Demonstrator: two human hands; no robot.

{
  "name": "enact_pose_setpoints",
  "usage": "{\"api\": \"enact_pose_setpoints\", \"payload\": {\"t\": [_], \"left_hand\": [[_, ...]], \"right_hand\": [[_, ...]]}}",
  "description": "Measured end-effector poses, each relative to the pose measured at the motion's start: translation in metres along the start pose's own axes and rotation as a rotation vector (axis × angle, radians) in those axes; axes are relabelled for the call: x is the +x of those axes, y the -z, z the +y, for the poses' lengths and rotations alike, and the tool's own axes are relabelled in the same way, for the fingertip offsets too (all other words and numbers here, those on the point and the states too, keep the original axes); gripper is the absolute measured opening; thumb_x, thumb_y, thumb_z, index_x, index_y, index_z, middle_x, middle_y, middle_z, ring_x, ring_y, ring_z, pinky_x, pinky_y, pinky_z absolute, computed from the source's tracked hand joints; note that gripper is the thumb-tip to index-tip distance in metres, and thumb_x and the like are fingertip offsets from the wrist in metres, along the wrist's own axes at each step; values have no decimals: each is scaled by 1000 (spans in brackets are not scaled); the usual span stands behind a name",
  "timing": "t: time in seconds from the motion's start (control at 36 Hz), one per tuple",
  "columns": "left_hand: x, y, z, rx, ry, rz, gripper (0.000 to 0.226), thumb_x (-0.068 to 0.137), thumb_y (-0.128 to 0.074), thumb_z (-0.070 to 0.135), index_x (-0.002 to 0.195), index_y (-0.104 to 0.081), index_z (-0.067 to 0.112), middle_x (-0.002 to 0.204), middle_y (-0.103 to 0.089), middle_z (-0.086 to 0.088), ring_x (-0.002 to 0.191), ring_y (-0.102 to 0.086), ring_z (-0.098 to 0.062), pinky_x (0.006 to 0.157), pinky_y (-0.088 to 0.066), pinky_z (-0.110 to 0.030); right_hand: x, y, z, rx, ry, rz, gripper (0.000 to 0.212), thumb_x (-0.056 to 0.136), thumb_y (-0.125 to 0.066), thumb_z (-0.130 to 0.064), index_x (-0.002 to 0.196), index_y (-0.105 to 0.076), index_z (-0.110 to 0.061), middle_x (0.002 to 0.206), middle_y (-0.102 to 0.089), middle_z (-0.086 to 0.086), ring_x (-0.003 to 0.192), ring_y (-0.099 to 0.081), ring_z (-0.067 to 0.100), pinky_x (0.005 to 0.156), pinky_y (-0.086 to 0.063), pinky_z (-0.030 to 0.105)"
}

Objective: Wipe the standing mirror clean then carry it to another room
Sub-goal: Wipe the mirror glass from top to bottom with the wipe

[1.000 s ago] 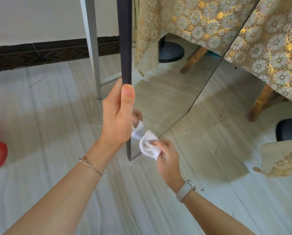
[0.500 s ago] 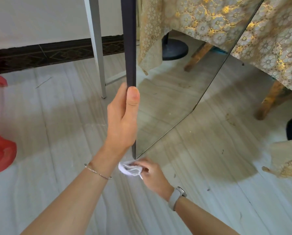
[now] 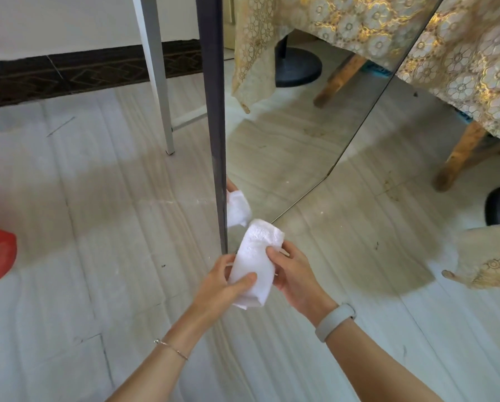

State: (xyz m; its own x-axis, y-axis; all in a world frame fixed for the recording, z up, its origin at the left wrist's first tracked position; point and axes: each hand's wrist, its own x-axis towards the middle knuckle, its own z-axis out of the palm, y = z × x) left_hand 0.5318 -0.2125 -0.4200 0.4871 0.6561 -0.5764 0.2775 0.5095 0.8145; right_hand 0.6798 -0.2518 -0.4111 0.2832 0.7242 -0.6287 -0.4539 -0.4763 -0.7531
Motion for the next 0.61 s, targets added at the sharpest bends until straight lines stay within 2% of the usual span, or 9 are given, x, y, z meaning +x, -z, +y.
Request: {"api": "enact_pose_setpoints", "payload": {"t": [0.06,0.11,0.17,0.25,0.31,0.36,0.42,0.53,0.61], "left_hand": [[0,0,-1,42,-15,12,41,61,-72,40,95,-54,29,98,-66,2,87,-65,-12,72,-54,-26],[1,-1,0,94,-69,39,22,74,-71,26,91,-56,28,90,-65,4,77,-62,-6,63,-48,-15],[2,-1,2,130,-119,42,18,79,-68,21,92,-57,27,86,-64,6,72,-60,-2,60,-45,-11],[4,-5,7,182,-135,25,16,84,-64,17,95,-57,26,86,-64,8,78,-61,-8,63,-47,-13],[8,-6,7,222,-130,51,13,84,-63,20,94,-58,26,84,-63,9,78,-60,-8,63,-46,-13],[11,-5,5,240,-78,145,10,84,-63,25,93,-58,24,85,-62,7,78,-59,-6,61,-45,-12],[13,-3,4,270,4,287,16,84,-62,32,93,-57,20,89,-61,4,81,-59,-13,65,-43,-22],[13,-2,5,311,-4,437,33,83,-63,36,103,-43,19,111,-50,2,90,-53,-15,68,-39,-24],[15,-5,11,287,-181,454,52,84,-62,33,126,-36,18,125,-40,9,108,-47,-9,87,-40,-25]], "right_hand": [[1,0,3,14,-23,2,19,90,-52,-11,109,-56,-6,90,-63,8,67,-64,15,56,-52,24],[3,1,8,100,-76,-55,34,90,-55,-24,114,-54,0,99,-62,15,82,-63,24,72,-52,31],[2,3,11,171,-199,-200,56,88,-51,-38,123,-48,6,114,-57,23,104,-56,33,95,-42,45],[2,12,14,203,-282,-322,54,90,-44,-35,126,-47,5,118,-57,21,111,-54,33,101,-38,44],[3,16,9,153,-252,-208,50,85,-53,-26,124,-49,3,115,-60,18,106,-57,31,92,-47,38],[11,27,0,62,-157,23,29,86,-56,-15,113,-55,-3,100,-64,11,88,-61,24,75,-51,30],[22,39,-15,-16,-24,216,12,91,-50,-10,101,-55,-13,89,-61,5,76,-58,18,63,-49,27],[55,71,-50,-60,199,499,22,91,-45,-6,110,-52,-14,92,-56,4,84,-53,20,71,-47,34],[86,92,-72,-32,270,636,29,90,-40,-3,115,-51,-11,95,-55,4,91,-51,20,84,-47,41]]}}
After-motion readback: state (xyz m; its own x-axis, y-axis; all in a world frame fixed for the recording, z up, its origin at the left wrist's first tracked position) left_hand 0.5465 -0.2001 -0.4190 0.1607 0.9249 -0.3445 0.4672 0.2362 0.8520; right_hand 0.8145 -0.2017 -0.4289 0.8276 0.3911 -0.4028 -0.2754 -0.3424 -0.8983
